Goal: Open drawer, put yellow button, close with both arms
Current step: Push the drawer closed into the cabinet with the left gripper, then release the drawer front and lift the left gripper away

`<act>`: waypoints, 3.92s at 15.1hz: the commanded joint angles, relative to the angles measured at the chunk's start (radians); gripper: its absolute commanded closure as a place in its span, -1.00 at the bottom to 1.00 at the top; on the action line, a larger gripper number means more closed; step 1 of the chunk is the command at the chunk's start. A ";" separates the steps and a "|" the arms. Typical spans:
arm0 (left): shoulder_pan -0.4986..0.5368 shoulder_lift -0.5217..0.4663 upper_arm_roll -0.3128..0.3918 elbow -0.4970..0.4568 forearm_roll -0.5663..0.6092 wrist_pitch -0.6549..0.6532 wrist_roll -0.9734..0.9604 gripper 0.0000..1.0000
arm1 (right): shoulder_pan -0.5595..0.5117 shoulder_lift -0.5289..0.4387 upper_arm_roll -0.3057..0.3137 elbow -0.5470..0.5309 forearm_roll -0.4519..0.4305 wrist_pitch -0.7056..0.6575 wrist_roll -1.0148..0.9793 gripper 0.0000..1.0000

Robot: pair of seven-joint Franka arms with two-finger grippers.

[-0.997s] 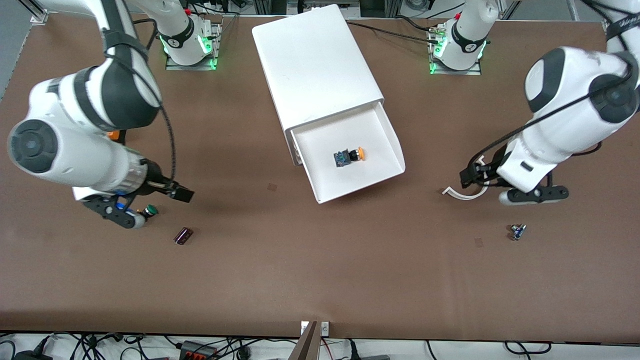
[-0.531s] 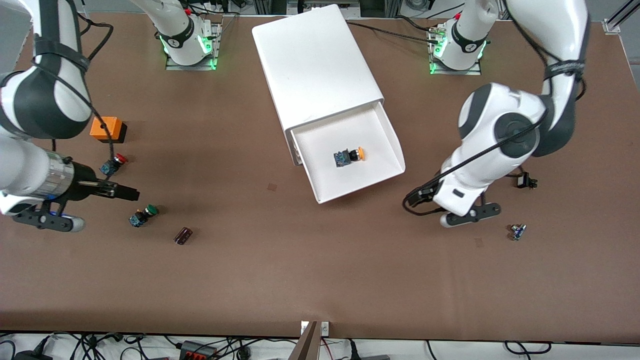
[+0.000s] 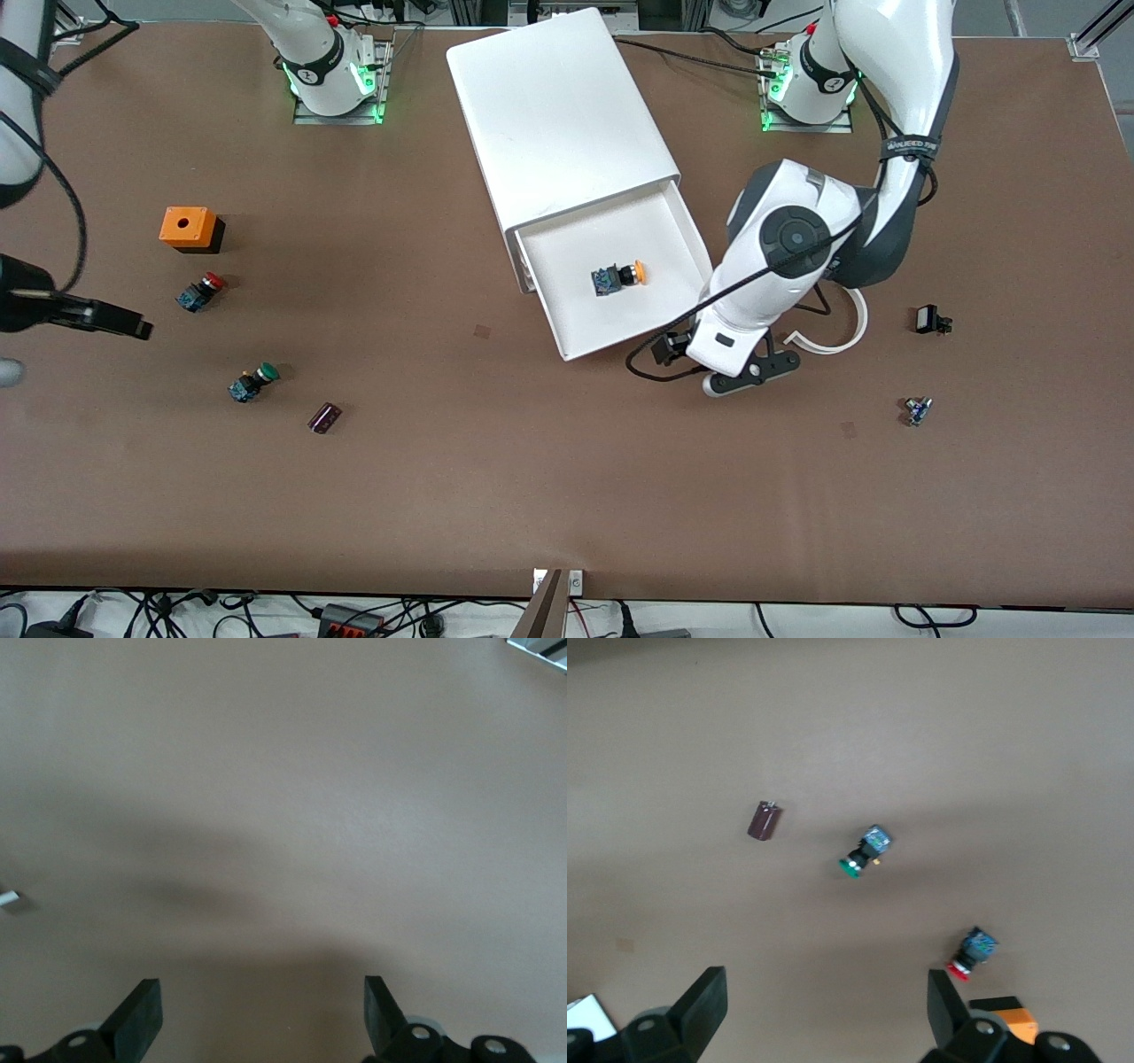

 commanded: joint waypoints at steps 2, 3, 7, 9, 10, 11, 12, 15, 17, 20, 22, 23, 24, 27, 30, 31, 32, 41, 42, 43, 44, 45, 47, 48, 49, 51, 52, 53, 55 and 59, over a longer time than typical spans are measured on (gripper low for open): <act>-0.035 0.035 0.009 0.028 -0.001 -0.001 -0.039 -1.00 | -0.117 -0.088 0.134 -0.016 -0.070 -0.031 -0.066 -1.00; -0.049 0.038 0.009 0.028 -0.006 0.011 -0.040 -1.00 | -0.140 -0.102 0.159 -0.027 -0.072 -0.030 -0.068 -1.00; -0.063 0.041 0.009 0.025 -0.007 0.031 -0.033 -1.00 | -0.143 -0.154 0.159 -0.102 -0.076 -0.024 -0.063 -1.00; -0.072 0.041 0.008 0.018 -0.007 0.014 -0.028 -1.00 | -0.143 -0.184 0.158 -0.154 -0.078 -0.019 -0.063 -1.00; -0.087 0.040 0.008 0.015 -0.009 -0.010 -0.034 -1.00 | -0.142 -0.206 0.158 -0.188 -0.078 -0.008 -0.066 -1.00; -0.098 0.034 0.006 0.016 -0.009 -0.041 -0.039 -1.00 | -0.138 -0.230 0.158 -0.223 -0.079 0.007 -0.066 -1.00; -0.102 0.029 -0.002 0.016 -0.010 -0.058 -0.039 -1.00 | -0.138 -0.255 0.159 -0.264 -0.081 0.027 -0.066 -1.00; -0.090 0.029 -0.067 0.015 -0.013 -0.106 -0.039 -1.00 | -0.137 -0.325 0.159 -0.384 -0.093 0.099 -0.066 -1.00; -0.092 0.028 -0.081 0.013 -0.015 -0.150 -0.039 -1.00 | -0.137 -0.341 0.159 -0.404 -0.099 0.105 -0.068 -1.00; -0.090 0.020 -0.108 0.013 -0.050 -0.230 -0.037 -1.00 | -0.135 -0.338 0.164 -0.400 -0.128 0.097 -0.071 -1.00; -0.098 0.018 -0.109 0.013 -0.056 -0.267 -0.036 -1.00 | -0.135 -0.338 0.164 -0.397 -0.135 0.093 -0.077 -1.00; -0.102 0.018 -0.109 0.013 -0.056 -0.279 -0.034 -1.00 | -0.135 -0.338 0.164 -0.397 -0.135 0.082 -0.084 -1.00; -0.103 0.018 -0.121 0.012 -0.058 -0.288 -0.034 -1.00 | -0.135 -0.336 0.164 -0.392 -0.133 0.073 -0.083 -1.00; -0.090 0.020 -0.157 -0.002 -0.098 -0.302 -0.033 -1.00 | -0.135 -0.335 0.166 -0.384 -0.130 0.071 -0.083 -1.00; -0.095 0.020 -0.161 -0.004 -0.107 -0.320 -0.030 -1.00 | -0.134 -0.333 0.166 -0.384 -0.127 0.071 -0.089 -1.00; -0.092 0.020 -0.167 -0.005 -0.107 -0.324 -0.030 -1.00 | -0.128 -0.333 0.166 -0.384 -0.127 0.071 -0.088 -1.00; -0.090 0.020 -0.175 -0.005 -0.107 -0.331 -0.030 -1.00 | -0.128 -0.333 0.167 -0.383 -0.127 0.071 -0.085 -1.00; -0.103 0.021 -0.181 -0.004 -0.118 -0.363 -0.027 -1.00 | -0.105 -0.329 0.159 -0.383 -0.128 0.073 -0.075 -1.00; -0.101 0.023 -0.181 -0.004 -0.127 -0.363 -0.025 -1.00 | -0.112 -0.329 0.159 -0.383 -0.128 0.071 -0.080 -1.00; -0.099 0.023 -0.181 -0.004 -0.127 -0.363 -0.024 -1.00 | -0.120 -0.330 0.162 -0.383 -0.128 0.071 -0.083 -1.00; -0.095 0.023 -0.180 0.001 -0.125 -0.363 -0.021 -1.00 | -0.125 -0.332 0.164 -0.384 -0.127 0.070 -0.083 -1.00; -0.087 0.021 -0.178 0.008 -0.116 -0.362 -0.019 -1.00 | -0.122 -0.332 0.164 -0.383 -0.127 0.071 -0.083 -1.00; -0.055 0.014 -0.166 0.043 -0.081 -0.357 -0.017 -1.00 | -0.114 -0.330 0.164 -0.384 -0.128 0.071 -0.078 -1.00; -0.023 0.012 -0.167 0.074 -0.044 -0.362 -0.017 -1.00 | -0.114 -0.330 0.164 -0.383 -0.128 0.071 -0.075 -1.00; 0.008 0.012 -0.169 0.094 -0.008 -0.362 -0.005 -1.00 | -0.114 -0.330 0.161 -0.383 -0.127 0.071 -0.074 -1.00; 0.061 -0.008 -0.166 0.117 0.061 -0.363 0.098 -1.00 | -0.115 -0.330 0.161 -0.384 -0.128 0.070 -0.075 -1.00; 0.092 -0.018 -0.166 0.122 0.083 -0.363 0.146 -1.00 | -0.115 -0.332 0.161 -0.383 -0.130 0.070 -0.075 -1.00; 0.138 -0.037 -0.166 0.123 0.095 -0.363 0.201 -1.00 | -0.115 -0.333 0.162 -0.383 -0.130 0.070 -0.083 -1.00; 0.216 -0.076 -0.166 0.123 0.096 -0.368 0.335 -1.00 | -0.115 -0.335 0.162 -0.384 -0.130 0.052 -0.084 -1.00; 0.342 -0.149 -0.164 0.125 0.106 -0.429 0.536 -1.00 | -0.108 -0.335 0.167 -0.384 -0.131 0.053 -0.083 -1.00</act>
